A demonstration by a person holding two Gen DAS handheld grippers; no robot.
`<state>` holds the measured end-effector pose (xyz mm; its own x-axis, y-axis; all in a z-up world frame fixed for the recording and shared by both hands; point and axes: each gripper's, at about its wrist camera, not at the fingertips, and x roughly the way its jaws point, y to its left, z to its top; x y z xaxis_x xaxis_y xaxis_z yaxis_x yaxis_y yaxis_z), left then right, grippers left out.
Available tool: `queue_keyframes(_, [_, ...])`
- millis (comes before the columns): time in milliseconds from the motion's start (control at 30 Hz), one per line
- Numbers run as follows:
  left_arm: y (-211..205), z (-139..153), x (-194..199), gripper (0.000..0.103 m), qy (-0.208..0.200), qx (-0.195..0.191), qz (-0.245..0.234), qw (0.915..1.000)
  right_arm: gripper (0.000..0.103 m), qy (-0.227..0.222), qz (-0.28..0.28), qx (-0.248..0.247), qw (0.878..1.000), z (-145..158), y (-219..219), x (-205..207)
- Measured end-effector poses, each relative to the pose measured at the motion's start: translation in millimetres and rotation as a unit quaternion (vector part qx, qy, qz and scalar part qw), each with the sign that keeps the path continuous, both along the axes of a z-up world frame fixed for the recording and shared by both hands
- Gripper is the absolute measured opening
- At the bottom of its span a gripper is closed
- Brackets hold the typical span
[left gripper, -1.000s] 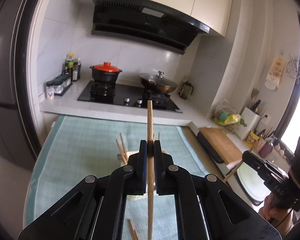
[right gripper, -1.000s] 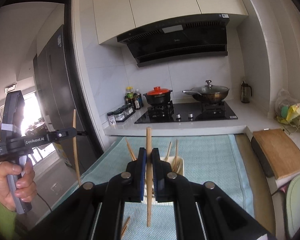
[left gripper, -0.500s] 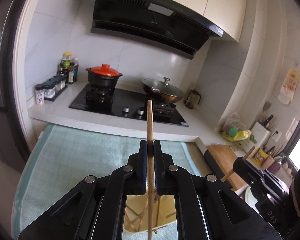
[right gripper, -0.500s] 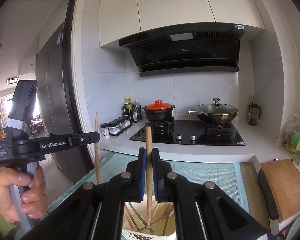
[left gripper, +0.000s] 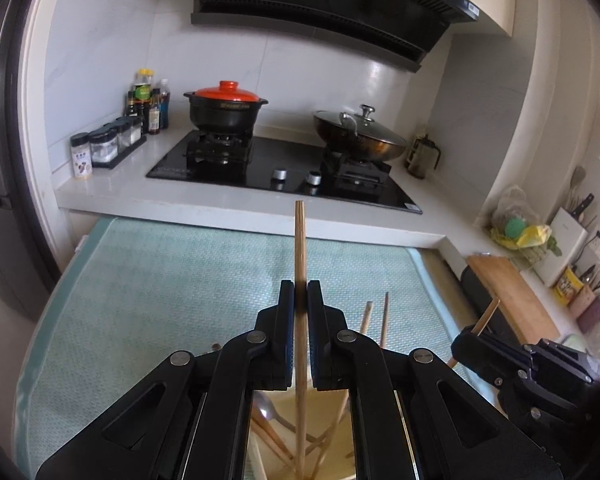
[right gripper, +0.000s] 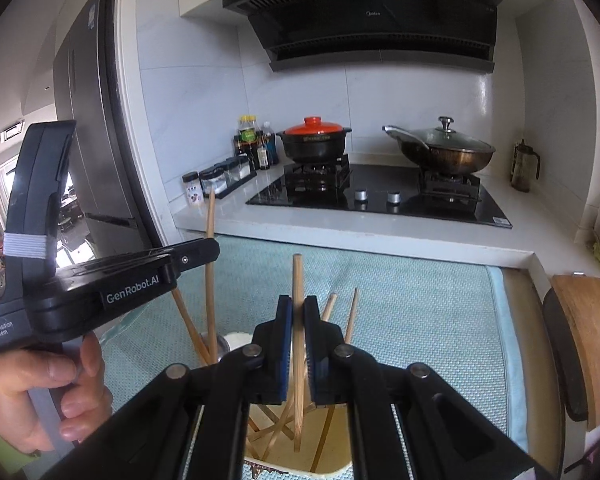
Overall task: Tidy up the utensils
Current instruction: 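Lower the chopsticks into the box and open both tools, then move both tools back over the last chopsticks on the towel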
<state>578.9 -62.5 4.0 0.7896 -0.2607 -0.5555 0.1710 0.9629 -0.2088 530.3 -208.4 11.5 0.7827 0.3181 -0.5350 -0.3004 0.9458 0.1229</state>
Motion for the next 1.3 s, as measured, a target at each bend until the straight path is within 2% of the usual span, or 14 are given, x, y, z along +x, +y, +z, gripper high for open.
queue_keyframes(100, [-2, -8, 2, 0.005, 0.004, 0.009, -0.001, 1.0000, 0.007, 0.033, 0.008, 0.003, 0.999, -12, 2, 8])
queue_keyframes(167, [-4, -14, 3, 0.011, 0.016, 0.021, 0.009, 0.9996, 0.007, 0.046, 0.014, -0.001, 0.999, -18, 5, 8])
queue_keyframes(200, [-5, -16, 3, 0.030, 0.023, 0.027, 0.011, 0.9993, 0.008, 0.050, 0.014, -0.006, 0.999, -20, 7, 7])
queue_keyframes(233, [-4, -17, 1, 0.054, 0.028, 0.032, 0.012, 0.9990, 0.012, 0.053, 0.012, -0.011, 0.998, -21, 7, 6])
queue_keyframes(300, [-1, -10, -12, 0.073, 0.017, 0.042, 0.016, 0.9989, 0.026, 0.056, 0.010, -0.010, 0.998, -18, 5, 3])
queue_keyframes(367, [4, 4, -31, 0.084, 0.000, 0.054, 0.013, 0.9984, 0.049, 0.053, 0.005, -0.002, 0.999, -7, 1, -6])
queue_keyframes(433, [11, 18, -53, 0.094, -0.008, 0.062, 0.007, 0.9980, 0.050, 0.041, 0.002, 0.000, 0.999, 9, -3, -21])
queue_keyframes(633, [41, 42, -144, 0.101, -0.013, 0.092, -0.001, 0.9957, 0.061, 0.018, -0.003, -0.022, 1.000, 49, -9, -92])
queue_keyframes(767, [60, 22, -206, 0.102, 0.032, 0.106, -0.014, 0.9937, 0.061, 0.033, 0.019, -0.023, 0.999, 44, -9, -149])
queue_keyframes(900, [74, -29, -269, 0.102, 0.077, 0.107, -0.010, 0.9912, 0.061, 0.069, 0.037, -0.021, 0.997, 10, -4, -199])
queue_keyframes(967, [83, -62, -295, 0.102, 0.103, 0.103, 0.011, 0.9893, 0.061, 0.084, 0.039, -0.024, 0.995, -16, -2, -221])
queue_keyframes(1100, [100, -124, -333, 0.101, 0.160, 0.067, 0.049, 0.9837, 0.061, 0.134, 0.035, -0.014, 0.990, -77, 8, -253])
queue_keyframes(1200, [110, -151, -354, 0.101, 0.168, 0.049, 0.086, 0.9809, 0.057, 0.150, 0.019, -0.013, 0.988, -117, 14, -273])
queue_keyframes(1300, [113, -168, -361, 0.101, 0.185, 0.048, 0.091, 0.9773, 0.051, 0.164, 0.014, -0.004, 0.986, -146, 24, -285])
